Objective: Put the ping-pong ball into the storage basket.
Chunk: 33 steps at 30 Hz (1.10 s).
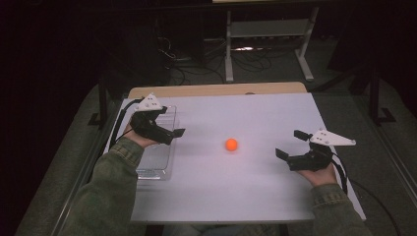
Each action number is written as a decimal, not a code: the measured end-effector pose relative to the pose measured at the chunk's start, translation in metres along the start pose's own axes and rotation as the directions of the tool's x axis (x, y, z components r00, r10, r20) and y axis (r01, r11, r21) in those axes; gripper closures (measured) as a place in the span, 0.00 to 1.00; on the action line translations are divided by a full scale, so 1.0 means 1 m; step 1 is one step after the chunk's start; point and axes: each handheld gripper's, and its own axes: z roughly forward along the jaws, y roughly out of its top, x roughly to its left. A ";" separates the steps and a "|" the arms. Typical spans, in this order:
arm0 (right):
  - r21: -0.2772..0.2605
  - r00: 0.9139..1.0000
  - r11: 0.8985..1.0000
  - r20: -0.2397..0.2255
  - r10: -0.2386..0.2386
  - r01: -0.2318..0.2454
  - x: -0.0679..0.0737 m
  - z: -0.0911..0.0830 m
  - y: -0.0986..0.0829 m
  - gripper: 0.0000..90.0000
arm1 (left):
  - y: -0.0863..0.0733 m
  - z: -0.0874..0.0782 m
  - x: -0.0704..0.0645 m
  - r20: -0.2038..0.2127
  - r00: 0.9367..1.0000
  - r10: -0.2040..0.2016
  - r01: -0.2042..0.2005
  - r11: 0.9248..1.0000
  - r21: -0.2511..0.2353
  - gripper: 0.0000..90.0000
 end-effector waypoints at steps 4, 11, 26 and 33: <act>0.000 1.000 1.000 0.002 -0.005 0.005 0.000 0.000 0.000 0.00 | 0.003 0.004 -0.001 0.011 1.000 0.016 -0.016 1.000 0.013 0.00; 0.007 1.000 1.000 0.001 -0.003 0.003 0.001 0.001 0.000 0.00 | 0.012 0.013 -0.003 0.028 0.999 0.025 -0.026 1.000 0.018 0.00; 0.002 1.000 1.000 0.007 -0.008 0.008 0.001 -0.002 0.000 0.00 | 0.026 0.030 -0.015 0.056 0.996 0.074 -0.077 0.996 0.048 0.00; -0.003 1.000 1.000 0.007 -0.006 0.006 0.001 -0.002 0.000 0.00 | 0.030 0.036 -0.015 0.058 0.995 0.077 -0.080 0.995 0.059 0.00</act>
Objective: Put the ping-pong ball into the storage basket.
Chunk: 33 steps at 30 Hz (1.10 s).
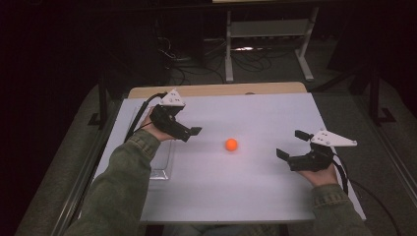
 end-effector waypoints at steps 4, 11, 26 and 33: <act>-0.002 1.000 1.000 -0.001 0.000 0.000 0.000 0.000 0.000 0.00 | 0.003 0.005 0.000 0.005 1.000 0.004 -0.005 1.000 0.013 0.00; -0.007 1.000 1.000 0.001 0.000 0.000 0.000 -0.001 0.000 0.00 | 0.006 0.010 0.001 0.007 1.000 0.012 -0.012 0.999 0.035 0.00; -0.018 1.000 1.000 0.002 0.004 -0.004 0.000 -0.004 0.001 0.00 | 0.018 0.019 -0.001 0.019 0.999 0.042 -0.043 0.997 0.068 0.00; -0.021 1.000 1.000 0.004 0.012 -0.012 0.000 -0.005 0.000 0.00 | 0.025 0.029 -0.007 0.039 0.997 0.069 -0.072 0.993 0.096 0.00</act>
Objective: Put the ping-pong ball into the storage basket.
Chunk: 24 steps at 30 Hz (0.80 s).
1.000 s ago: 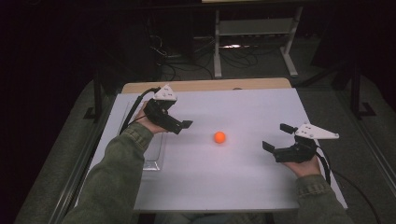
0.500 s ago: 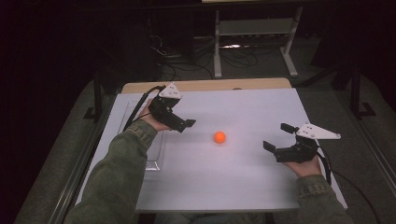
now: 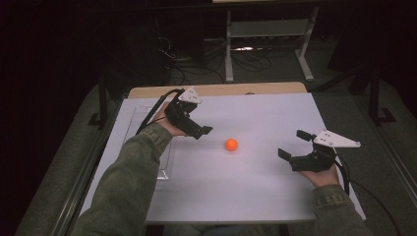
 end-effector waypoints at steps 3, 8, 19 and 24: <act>-0.005 1.000 1.000 -0.003 0.002 -0.002 0.000 -0.001 0.000 0.00 | 0.003 0.004 0.000 0.008 1.000 0.007 -0.007 1.000 0.011 0.00; -0.006 1.000 1.000 -0.010 0.003 -0.003 0.000 -0.001 0.000 0.00 | 0.008 0.011 -0.002 0.016 1.000 0.022 -0.023 0.999 0.030 0.00; -0.009 1.000 1.000 -0.018 0.006 -0.006 0.001 -0.002 0.000 0.00 | 0.016 0.028 -0.007 0.043 0.998 0.040 -0.042 0.998 0.054 0.00; -0.010 1.000 1.000 -0.020 0.006 -0.006 0.000 -0.002 0.000 0.00 | 0.015 0.035 -0.007 0.055 0.998 0.039 -0.043 0.996 0.072 0.00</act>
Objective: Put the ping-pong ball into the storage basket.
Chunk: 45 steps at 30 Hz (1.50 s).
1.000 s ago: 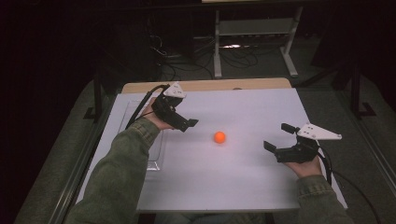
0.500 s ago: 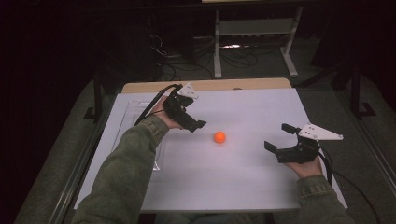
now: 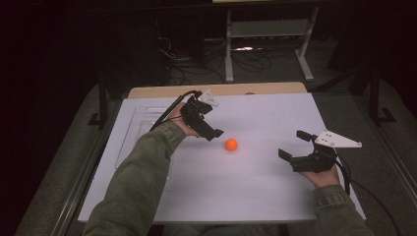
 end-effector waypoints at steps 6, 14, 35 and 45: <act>-0.002 1.000 1.000 -0.003 0.004 -0.004 0.000 0.000 0.000 0.00 | 0.002 0.006 -0.001 0.007 1.000 0.008 -0.008 1.000 -0.001 0.00; 0.001 1.000 1.000 -0.007 -0.001 0.001 0.000 0.001 0.000 0.00 | 0.006 0.016 -0.002 0.024 0.999 0.021 -0.021 1.000 0.021 0.00; 0.002 1.000 1.000 -0.011 0.004 -0.004 0.000 0.000 -0.001 0.00 | 0.013 0.045 -0.007 0.073 0.996 0.055 -0.061 0.995 0.085 0.00; 0.004 1.000 1.000 -0.014 0.002 -0.002 0.000 0.000 -0.002 0.00 | 0.013 0.056 -0.006 0.090 0.993 0.076 -0.086 0.989 0.117 0.00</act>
